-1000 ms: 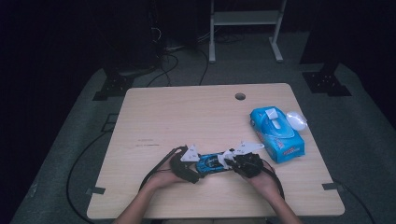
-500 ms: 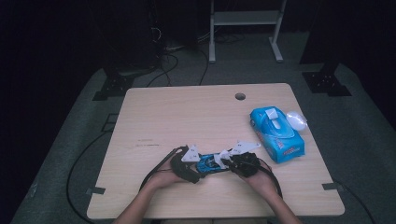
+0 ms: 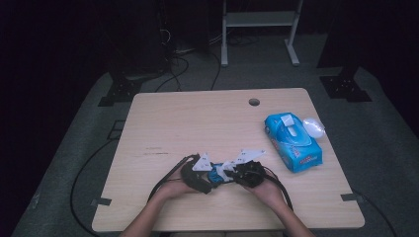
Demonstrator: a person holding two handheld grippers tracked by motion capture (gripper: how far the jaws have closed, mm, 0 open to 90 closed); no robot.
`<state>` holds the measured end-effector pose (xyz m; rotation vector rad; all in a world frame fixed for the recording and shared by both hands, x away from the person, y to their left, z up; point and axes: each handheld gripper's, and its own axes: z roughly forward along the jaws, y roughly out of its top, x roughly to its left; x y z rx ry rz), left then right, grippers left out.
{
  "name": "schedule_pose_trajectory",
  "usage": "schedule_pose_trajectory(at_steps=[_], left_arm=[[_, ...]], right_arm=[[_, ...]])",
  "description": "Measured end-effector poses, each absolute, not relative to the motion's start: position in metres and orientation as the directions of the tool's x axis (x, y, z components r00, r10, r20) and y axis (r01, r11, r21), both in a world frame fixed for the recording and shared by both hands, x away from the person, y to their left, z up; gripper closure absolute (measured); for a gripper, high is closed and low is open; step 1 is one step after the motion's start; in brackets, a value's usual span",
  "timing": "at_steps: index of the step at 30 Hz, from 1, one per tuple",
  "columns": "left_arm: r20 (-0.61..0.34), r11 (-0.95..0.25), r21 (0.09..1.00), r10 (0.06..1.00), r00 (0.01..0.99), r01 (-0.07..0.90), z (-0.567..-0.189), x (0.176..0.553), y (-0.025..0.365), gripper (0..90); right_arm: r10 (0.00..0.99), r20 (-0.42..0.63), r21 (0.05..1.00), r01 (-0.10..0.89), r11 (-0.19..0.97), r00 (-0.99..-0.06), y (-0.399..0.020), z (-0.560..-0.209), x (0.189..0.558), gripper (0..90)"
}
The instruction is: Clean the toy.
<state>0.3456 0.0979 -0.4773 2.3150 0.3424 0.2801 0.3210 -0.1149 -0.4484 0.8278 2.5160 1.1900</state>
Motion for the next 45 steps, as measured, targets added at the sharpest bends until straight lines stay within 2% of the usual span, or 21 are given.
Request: schedule_pose_trajectory(at_steps=[9,20,29,33,40,45], left_arm=[[0.096,-0.669,0.726,0.332,0.938,0.163,-0.477,0.345,0.097,24.8],[0.099,-0.67,0.725,0.33,0.939,0.159,-0.477,0.345,0.096,24.9],[0.091,-0.662,0.731,0.335,0.938,0.166,-0.478,0.345,0.095,24.9],[0.094,-0.666,0.728,0.331,0.939,0.162,-0.478,0.345,0.096,24.9],[0.099,-0.671,0.725,0.327,0.94,0.157,-0.477,0.346,0.096,25.0],[0.096,-0.67,0.725,0.328,0.94,0.16,-0.477,0.346,0.096,24.9]], right_arm=[[0.513,0.072,0.743,0.389,0.545,-0.856,-0.08,-0.455,0.329,82.9],[0.529,0.075,0.714,0.415,0.563,-0.845,-0.089,-0.447,0.337,83.0],[0.442,0.111,0.678,0.393,0.621,-0.89,-0.055,-0.453,0.34,82.9],[0.442,0.084,0.671,0.379,0.638,-0.893,-0.062,-0.449,0.341,82.9],[0.514,0.066,0.683,0.414,0.601,-0.855,-0.093,-0.44,0.343,83.0],[0.495,0.08,0.683,0.409,0.605,-0.865,-0.082,-0.445,0.34,82.9]])
